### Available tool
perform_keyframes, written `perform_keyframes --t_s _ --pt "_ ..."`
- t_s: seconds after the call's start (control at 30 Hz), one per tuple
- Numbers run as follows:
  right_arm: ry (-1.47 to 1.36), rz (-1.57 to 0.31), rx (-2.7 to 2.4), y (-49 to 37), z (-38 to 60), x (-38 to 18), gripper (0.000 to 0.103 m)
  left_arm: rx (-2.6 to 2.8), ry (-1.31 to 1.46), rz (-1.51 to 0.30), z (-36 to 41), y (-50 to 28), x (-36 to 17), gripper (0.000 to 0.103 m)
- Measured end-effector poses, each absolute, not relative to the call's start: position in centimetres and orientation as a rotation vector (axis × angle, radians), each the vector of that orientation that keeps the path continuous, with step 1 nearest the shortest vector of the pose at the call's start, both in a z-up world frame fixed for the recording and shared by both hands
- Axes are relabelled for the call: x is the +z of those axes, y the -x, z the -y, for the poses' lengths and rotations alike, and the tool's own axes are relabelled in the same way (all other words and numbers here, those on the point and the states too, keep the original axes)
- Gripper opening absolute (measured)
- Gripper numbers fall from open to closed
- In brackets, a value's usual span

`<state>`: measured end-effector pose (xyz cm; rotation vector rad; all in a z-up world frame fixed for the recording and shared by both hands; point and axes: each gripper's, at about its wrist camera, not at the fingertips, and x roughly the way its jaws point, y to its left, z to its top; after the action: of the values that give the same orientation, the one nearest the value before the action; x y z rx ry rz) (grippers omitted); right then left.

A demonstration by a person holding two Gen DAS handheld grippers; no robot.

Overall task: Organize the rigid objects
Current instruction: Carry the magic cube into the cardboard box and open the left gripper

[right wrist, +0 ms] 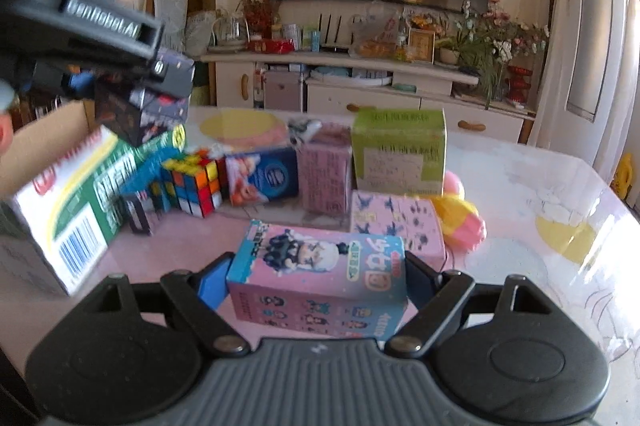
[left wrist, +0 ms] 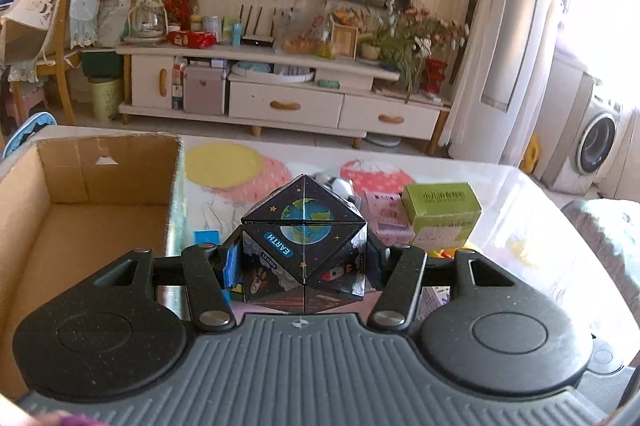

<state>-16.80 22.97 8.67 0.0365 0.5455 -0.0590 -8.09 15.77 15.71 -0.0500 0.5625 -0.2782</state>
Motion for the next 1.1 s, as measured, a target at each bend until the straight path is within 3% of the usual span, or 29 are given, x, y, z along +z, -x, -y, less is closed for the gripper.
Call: perform_keyframes --t_s 0.5,1.03,1.1 --pt "-0.008 -0.427 0.118 14.2 -30.5 14.0 0.085 -0.034 0.153 -0.558 -23.4 6.5 15.8 0.07" --pt "0.108 -0.444 0.337 10.5 -39.2 13.5 0.085 0.21 0.1 -0.598 -24.8 5.8 15.7 0.07" --pt "0.137 -0.445 0.353 10.5 -40.0 13.3 0.086 0.233 0.068 -0.578 -24.6 6.4 15.9 0.074"
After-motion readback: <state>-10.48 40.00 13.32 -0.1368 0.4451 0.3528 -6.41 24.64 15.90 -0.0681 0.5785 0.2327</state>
